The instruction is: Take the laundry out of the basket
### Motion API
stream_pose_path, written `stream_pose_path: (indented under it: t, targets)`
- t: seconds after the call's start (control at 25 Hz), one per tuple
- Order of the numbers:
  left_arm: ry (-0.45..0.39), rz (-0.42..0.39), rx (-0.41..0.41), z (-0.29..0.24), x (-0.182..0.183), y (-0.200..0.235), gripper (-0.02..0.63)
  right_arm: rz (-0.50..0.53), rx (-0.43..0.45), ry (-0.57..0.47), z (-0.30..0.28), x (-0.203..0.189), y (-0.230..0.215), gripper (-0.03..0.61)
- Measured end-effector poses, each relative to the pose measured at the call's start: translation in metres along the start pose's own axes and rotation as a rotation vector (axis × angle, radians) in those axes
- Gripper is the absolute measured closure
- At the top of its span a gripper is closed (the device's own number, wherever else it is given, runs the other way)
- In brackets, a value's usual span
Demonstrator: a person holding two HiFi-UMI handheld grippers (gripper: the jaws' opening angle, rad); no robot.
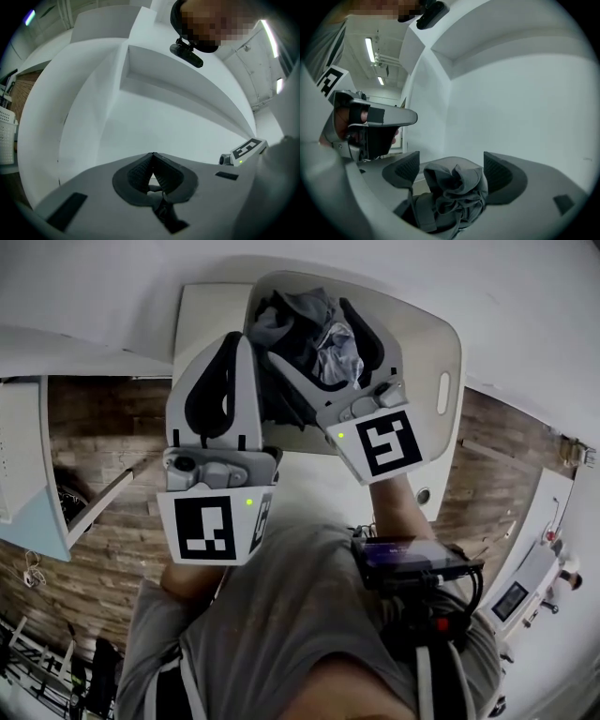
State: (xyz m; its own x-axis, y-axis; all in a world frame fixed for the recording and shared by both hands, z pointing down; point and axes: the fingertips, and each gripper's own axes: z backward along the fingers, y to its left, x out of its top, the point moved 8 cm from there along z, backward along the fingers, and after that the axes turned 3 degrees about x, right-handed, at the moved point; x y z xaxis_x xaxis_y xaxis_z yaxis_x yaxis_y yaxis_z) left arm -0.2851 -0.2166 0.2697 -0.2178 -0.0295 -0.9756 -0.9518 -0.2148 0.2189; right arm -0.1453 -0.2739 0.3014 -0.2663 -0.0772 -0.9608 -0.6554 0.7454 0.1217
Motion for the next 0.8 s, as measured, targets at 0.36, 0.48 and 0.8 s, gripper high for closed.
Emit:
stream_pose_path:
  t: [0.36,0.48,0.8]
  targets:
    - [0.023,0.033,0.029,-0.006,-0.012,0.014,0.606,0.032,0.024,0.176,-0.038,-0.026,-0.003,0.117]
    - [0.031,0.051,0.043,-0.007,-0.015,0.021,0.606,0.038,0.020,0.208,-0.048,-0.028,-0.006,0.117]
    - [0.023,0.073,0.062,-0.009,-0.010,0.028,0.606,0.061,0.023,0.304,-0.059,-0.038,-0.007,0.175]
